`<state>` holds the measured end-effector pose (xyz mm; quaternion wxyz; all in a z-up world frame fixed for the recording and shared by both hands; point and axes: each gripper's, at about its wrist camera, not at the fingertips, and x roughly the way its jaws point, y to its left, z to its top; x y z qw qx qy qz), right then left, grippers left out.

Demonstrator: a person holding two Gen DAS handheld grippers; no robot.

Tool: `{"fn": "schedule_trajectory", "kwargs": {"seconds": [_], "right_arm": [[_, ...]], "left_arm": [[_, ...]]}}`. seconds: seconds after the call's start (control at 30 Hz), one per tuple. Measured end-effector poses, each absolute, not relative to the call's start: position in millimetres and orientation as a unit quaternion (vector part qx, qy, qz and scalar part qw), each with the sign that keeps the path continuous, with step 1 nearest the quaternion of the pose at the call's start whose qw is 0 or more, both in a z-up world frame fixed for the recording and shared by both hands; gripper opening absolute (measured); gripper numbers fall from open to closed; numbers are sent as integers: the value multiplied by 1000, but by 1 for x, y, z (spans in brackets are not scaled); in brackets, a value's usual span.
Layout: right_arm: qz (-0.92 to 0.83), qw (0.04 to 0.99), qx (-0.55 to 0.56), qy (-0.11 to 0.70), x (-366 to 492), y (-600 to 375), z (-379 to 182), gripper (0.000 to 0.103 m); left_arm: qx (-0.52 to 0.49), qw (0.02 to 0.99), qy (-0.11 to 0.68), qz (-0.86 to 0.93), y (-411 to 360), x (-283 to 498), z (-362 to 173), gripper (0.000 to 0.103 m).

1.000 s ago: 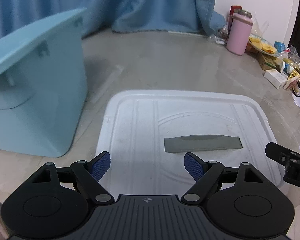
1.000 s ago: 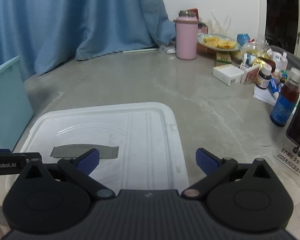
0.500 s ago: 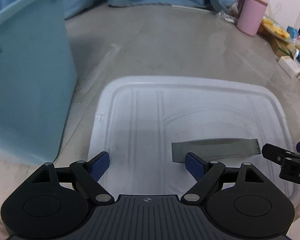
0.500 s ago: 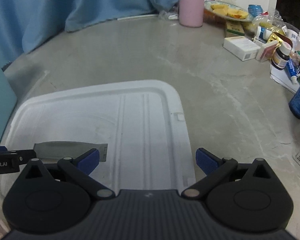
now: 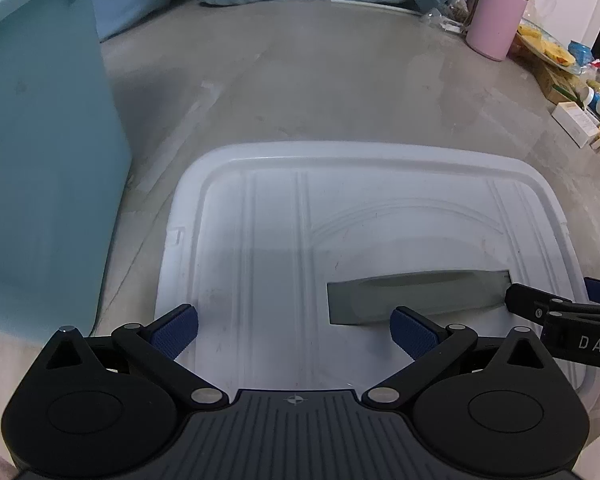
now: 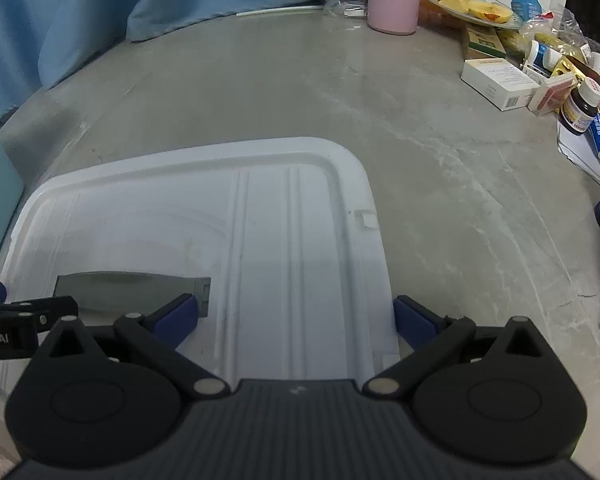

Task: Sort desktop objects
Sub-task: 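Move both grippers over the white lid toward its grey handle slot, then lower the left gripper onto the lid's grey handle slot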

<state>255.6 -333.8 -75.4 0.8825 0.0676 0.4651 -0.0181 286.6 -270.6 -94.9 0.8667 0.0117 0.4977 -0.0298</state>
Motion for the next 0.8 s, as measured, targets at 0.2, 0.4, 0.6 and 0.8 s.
{"fn": "schedule_trajectory", "kwargs": {"seconds": [0.2, 0.4, 0.6, 0.8], "right_arm": [[-8, 877, 66, 476, 232, -329, -73, 103], [-2, 876, 69, 478, 201, -318, -71, 103], [4, 872, 68, 484, 183, -316, -71, 103], [5, 872, 68, 485, 167, -313, -71, 103]], "left_arm": [[51, 861, 504, -41, -277, 263, -96, 103], [64, 859, 506, -54, -286, 235, -97, 103], [59, 857, 509, -59, -281, 215, -94, 103], [55, 857, 510, -55, -276, 196, -94, 103]]}}
